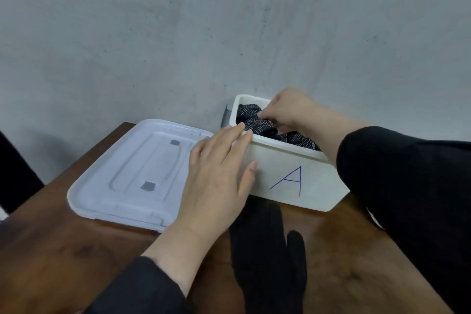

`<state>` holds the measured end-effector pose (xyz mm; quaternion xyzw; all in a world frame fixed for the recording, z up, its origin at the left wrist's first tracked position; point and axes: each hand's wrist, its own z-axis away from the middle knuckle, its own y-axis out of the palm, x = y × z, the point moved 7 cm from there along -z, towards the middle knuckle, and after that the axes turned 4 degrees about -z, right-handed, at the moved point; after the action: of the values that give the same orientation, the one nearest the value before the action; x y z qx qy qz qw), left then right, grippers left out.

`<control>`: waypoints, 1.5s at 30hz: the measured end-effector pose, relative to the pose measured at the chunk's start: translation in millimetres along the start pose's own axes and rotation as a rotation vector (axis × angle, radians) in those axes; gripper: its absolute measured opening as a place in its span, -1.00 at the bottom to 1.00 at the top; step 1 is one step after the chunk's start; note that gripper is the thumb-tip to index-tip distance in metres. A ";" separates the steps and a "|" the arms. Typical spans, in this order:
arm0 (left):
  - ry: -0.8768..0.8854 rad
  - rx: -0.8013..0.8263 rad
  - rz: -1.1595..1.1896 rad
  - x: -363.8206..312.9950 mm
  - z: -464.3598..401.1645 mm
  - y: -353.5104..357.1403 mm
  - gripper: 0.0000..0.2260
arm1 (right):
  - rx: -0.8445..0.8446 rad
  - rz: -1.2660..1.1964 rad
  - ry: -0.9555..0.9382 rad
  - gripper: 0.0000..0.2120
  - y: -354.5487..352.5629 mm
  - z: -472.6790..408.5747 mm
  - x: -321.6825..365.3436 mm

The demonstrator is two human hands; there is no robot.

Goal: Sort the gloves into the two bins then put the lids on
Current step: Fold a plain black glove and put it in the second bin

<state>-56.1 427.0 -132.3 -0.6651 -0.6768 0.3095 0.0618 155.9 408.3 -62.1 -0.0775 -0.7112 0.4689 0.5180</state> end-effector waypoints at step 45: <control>0.061 0.808 0.360 -320.1 121.6 133.9 -0.68 | -0.670 -0.260 0.111 -0.81 -143.5 371.6 -331.6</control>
<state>33.6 75.4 -191.7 -0.7034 -0.3728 0.5355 0.2819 58.6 -86.0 -183.9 -0.1771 -0.8000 0.1349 0.5571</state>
